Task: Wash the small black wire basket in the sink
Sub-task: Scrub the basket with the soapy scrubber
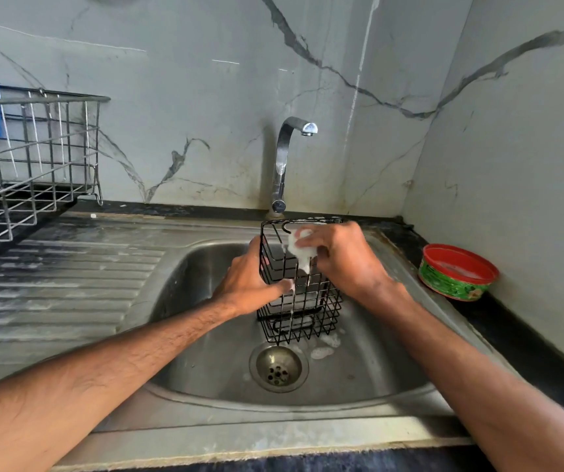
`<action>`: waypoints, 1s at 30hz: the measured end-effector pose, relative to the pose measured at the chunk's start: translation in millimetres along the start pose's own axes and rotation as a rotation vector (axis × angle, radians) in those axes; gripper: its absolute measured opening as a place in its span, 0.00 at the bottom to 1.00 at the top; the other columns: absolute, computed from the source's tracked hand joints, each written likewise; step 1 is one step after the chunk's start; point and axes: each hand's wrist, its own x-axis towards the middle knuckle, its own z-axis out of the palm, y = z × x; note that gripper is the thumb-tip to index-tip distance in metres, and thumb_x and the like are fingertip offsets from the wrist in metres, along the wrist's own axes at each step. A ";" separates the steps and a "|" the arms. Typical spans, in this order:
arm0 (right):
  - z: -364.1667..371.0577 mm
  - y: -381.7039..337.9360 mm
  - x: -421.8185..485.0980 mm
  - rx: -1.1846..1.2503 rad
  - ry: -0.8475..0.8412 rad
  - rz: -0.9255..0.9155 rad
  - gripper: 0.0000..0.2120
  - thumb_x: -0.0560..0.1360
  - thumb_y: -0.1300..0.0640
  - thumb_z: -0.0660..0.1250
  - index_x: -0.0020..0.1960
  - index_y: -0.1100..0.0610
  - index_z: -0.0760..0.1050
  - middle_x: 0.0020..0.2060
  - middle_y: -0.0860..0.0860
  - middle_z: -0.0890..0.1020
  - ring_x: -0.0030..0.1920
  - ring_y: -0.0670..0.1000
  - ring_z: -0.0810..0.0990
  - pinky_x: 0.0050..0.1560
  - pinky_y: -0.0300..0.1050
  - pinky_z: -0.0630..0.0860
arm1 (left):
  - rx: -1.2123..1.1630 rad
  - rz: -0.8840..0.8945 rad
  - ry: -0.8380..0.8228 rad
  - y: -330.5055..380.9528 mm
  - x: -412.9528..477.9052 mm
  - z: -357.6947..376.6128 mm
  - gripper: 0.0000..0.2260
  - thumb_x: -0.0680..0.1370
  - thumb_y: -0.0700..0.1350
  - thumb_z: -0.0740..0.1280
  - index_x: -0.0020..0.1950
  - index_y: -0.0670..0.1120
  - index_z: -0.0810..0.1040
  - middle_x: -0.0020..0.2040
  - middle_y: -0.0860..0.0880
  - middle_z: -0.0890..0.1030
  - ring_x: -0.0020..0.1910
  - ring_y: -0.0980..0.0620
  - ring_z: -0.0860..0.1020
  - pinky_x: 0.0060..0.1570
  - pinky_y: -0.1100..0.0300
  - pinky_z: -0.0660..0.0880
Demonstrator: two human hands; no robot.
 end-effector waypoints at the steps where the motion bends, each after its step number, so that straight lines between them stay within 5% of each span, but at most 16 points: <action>1: -4.3 7.0 -0.1 -0.011 0.008 0.049 0.17 0.71 0.74 0.69 0.54 0.59 0.86 0.55 0.54 0.86 0.54 0.52 0.86 0.58 0.48 0.82 | -0.002 0.001 0.007 0.1 -0.1 -0.6 0.52 0.61 0.72 0.73 0.79 0.55 0.56 0.71 0.46 0.78 0.69 0.43 0.76 0.67 0.38 0.75; 5: -20.8 37.0 -3.7 -0.038 0.033 0.194 0.17 0.73 0.76 0.66 0.56 0.62 0.84 0.58 0.57 0.84 0.59 0.52 0.84 0.63 0.46 0.79 | -0.015 0.021 0.043 0.0 0.3 -1.1 0.43 0.68 0.61 0.78 0.76 0.51 0.62 0.63 0.52 0.79 0.63 0.46 0.79 0.66 0.47 0.76; 13: -19.3 44.7 -2.2 -0.095 0.045 0.280 0.16 0.73 0.74 0.66 0.55 0.61 0.85 0.56 0.56 0.86 0.53 0.54 0.86 0.56 0.51 0.83 | -0.012 0.040 0.076 -3.9 2.6 -2.4 0.38 0.69 0.59 0.79 0.73 0.51 0.65 0.56 0.57 0.78 0.55 0.49 0.81 0.61 0.51 0.78; 17: -5.1 19.9 4.2 -0.169 0.074 0.194 0.17 0.73 0.72 0.64 0.53 0.58 0.86 0.51 0.55 0.87 0.50 0.56 0.87 0.52 0.53 0.84 | -0.030 0.053 0.089 -3.7 2.9 -1.5 0.38 0.72 0.54 0.81 0.75 0.49 0.65 0.56 0.57 0.77 0.55 0.52 0.77 0.60 0.58 0.72; 22: 13.2 -12.7 3.0 -0.155 -0.019 0.028 0.16 0.73 0.74 0.64 0.49 0.57 0.84 0.49 0.54 0.87 0.47 0.55 0.86 0.50 0.52 0.84 | -0.005 0.071 0.058 -0.9 -1.4 -1.3 0.43 0.69 0.61 0.80 0.76 0.52 0.62 0.69 0.48 0.80 0.66 0.44 0.79 0.66 0.42 0.77; 26: 25.1 -29.3 3.7 -0.155 -0.112 -0.115 0.21 0.68 0.75 0.65 0.52 0.56 0.84 0.57 0.48 0.83 0.52 0.54 0.84 0.50 0.50 0.82 | -0.007 0.117 0.090 0.8 -2.8 -0.9 0.41 0.71 0.58 0.79 0.77 0.52 0.62 0.65 0.50 0.82 0.61 0.48 0.82 0.60 0.48 0.81; 30: 18.9 -13.7 7.4 -0.136 -0.089 -0.068 0.19 0.70 0.74 0.67 0.52 0.55 0.85 0.59 0.50 0.84 0.54 0.54 0.85 0.53 0.49 0.83 | -0.020 0.114 0.077 0.3 -0.7 -0.4 0.40 0.71 0.55 0.81 0.77 0.50 0.64 0.63 0.54 0.81 0.59 0.52 0.79 0.62 0.55 0.76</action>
